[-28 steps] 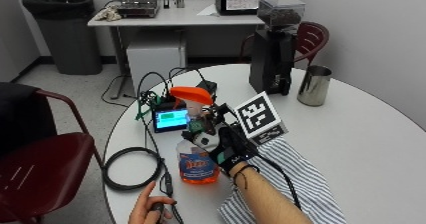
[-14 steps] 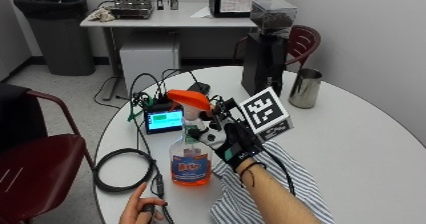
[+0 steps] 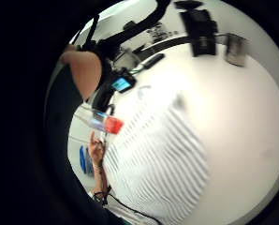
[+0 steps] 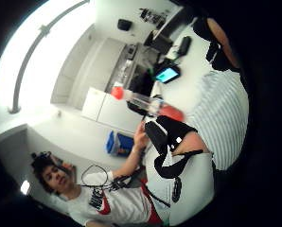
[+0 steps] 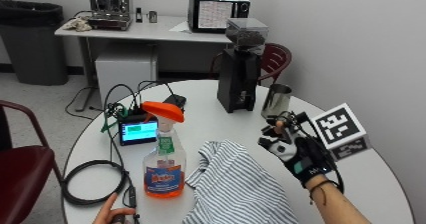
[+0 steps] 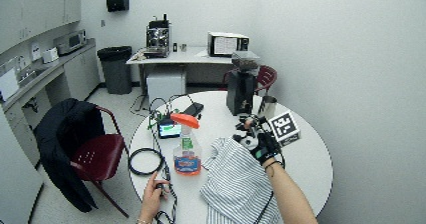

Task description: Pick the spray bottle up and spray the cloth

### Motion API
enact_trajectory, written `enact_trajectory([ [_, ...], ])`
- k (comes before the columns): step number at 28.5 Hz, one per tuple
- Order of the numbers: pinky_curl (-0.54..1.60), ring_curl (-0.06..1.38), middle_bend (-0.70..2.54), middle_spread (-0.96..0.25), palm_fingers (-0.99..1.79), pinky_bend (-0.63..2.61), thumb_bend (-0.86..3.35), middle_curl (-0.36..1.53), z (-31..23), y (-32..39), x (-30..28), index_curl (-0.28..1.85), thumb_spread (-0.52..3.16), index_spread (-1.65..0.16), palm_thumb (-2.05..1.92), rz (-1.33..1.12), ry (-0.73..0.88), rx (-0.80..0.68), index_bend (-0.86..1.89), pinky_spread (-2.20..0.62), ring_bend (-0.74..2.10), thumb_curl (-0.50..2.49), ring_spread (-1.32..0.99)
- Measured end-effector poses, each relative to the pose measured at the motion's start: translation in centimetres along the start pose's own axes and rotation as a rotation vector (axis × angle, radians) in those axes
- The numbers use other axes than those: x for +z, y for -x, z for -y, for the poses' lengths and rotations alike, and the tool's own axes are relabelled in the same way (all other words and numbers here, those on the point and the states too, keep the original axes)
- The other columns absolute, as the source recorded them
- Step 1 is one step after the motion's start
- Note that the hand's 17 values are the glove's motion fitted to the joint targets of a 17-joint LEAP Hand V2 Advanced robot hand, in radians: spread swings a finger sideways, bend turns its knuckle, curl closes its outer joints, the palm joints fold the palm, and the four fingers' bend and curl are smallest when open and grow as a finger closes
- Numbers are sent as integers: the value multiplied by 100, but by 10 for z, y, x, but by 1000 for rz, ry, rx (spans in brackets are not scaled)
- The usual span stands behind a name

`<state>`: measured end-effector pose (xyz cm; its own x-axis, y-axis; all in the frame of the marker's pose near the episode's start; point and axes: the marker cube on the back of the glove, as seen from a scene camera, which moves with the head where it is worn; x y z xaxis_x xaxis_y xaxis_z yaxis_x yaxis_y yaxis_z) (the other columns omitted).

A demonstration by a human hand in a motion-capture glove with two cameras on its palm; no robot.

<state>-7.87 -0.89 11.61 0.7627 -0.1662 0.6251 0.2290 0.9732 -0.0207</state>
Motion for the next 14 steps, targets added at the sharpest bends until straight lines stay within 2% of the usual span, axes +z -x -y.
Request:
enact_trajectory([
  [5, 33, 40, 46, -12, 80, 35, -2, 47, -30, -42, -28, 19, 98, -32, 68, -81, -26, 121, 7, 14, 48, 35, -8],
  [14, 33, 39, 46, -10, 84, 30, -2, 46, -44, -58, -54, 20, 100, -32, 68, -326, -26, 204, 10, 14, 46, 33, -6],
])
